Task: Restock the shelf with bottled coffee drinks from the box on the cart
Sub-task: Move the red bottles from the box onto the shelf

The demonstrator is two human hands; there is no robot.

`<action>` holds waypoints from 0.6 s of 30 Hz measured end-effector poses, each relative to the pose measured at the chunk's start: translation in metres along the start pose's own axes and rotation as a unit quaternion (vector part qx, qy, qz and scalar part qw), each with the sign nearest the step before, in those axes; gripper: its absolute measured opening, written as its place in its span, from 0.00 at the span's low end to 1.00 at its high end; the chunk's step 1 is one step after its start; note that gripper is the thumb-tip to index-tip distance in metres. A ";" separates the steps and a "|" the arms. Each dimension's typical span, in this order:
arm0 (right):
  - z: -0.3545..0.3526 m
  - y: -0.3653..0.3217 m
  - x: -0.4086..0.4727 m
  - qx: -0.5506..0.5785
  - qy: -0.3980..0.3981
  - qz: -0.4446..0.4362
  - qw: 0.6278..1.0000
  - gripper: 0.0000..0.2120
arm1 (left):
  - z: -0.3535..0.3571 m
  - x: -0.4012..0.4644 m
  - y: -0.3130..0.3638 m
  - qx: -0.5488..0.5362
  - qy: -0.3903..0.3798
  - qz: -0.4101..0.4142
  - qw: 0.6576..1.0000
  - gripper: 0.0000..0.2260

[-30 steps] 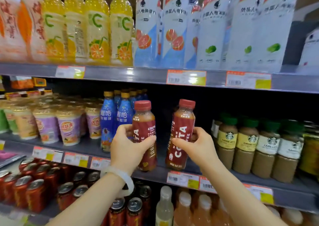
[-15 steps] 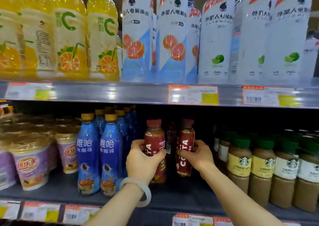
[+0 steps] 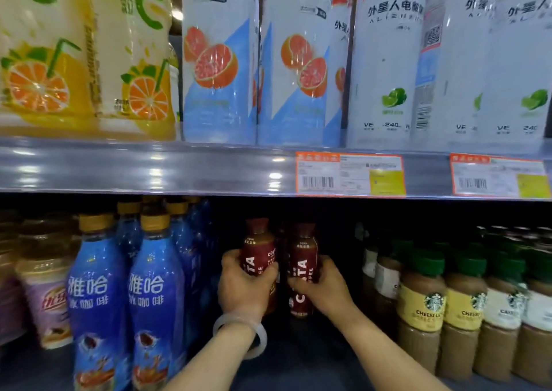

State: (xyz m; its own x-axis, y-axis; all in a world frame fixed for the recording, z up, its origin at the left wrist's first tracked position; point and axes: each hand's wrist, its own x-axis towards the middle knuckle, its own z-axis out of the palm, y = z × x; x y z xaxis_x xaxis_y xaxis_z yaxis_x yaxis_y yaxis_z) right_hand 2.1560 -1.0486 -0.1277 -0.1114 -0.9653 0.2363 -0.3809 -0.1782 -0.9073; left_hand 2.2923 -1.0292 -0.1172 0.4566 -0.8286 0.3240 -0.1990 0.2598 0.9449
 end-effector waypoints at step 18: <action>0.012 0.014 0.003 -0.019 0.008 -0.003 1.000 0.27 | 0.001 0.019 -0.034 0.005 -0.173 -0.050 0.984 0.25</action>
State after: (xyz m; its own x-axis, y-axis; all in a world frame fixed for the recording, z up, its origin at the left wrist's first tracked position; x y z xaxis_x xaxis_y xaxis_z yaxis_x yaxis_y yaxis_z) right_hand 2.1613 -1.0559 -0.1442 -0.1241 -0.9610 0.2473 -0.4161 -0.1759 -0.8922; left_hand 2.3072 -1.0542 -0.1431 0.1530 -0.9691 0.1934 -0.1782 0.1655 0.9700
